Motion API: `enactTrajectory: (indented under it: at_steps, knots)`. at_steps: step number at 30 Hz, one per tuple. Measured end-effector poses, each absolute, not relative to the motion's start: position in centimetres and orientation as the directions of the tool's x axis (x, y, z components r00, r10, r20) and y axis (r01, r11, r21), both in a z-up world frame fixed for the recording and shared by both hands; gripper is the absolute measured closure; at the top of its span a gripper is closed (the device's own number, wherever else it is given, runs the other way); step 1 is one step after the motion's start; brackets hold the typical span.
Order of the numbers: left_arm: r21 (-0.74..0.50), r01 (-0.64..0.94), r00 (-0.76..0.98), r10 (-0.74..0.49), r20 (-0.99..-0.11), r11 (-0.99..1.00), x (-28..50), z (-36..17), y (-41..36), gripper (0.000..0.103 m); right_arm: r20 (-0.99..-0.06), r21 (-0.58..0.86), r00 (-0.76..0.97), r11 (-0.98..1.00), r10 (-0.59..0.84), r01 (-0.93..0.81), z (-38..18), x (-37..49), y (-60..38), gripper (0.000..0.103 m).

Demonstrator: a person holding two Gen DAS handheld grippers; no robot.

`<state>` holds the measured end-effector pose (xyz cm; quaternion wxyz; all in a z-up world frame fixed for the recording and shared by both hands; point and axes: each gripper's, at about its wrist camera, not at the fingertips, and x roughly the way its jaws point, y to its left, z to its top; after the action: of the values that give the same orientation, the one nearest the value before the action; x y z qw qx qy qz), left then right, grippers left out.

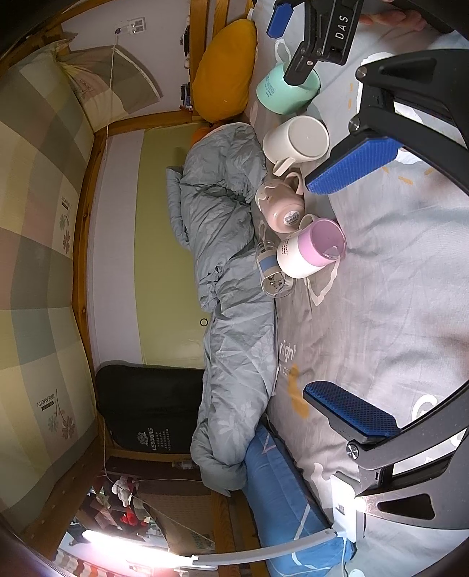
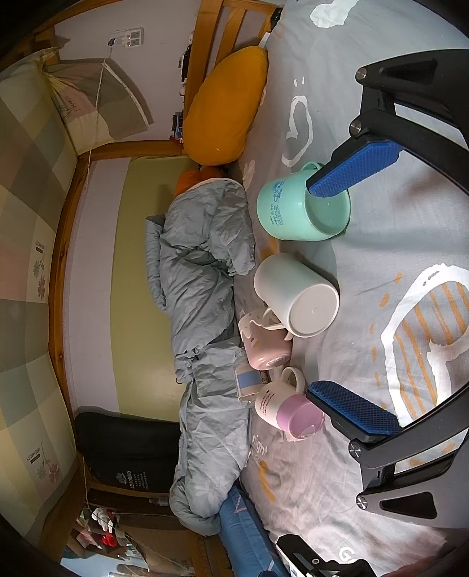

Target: Flip cup upright

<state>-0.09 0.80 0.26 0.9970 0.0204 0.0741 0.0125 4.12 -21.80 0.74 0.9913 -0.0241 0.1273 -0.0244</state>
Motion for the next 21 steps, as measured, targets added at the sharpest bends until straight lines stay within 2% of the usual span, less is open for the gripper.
enactTrajectory:
  at_steps: [21]
  knots:
    - [0.048,-0.022,0.989,0.029,-0.148,0.999,-0.05,0.09,0.76,0.000,-0.259,-0.048,0.964,0.998,-0.055,0.044,0.45,4.30,-21.88,0.000]
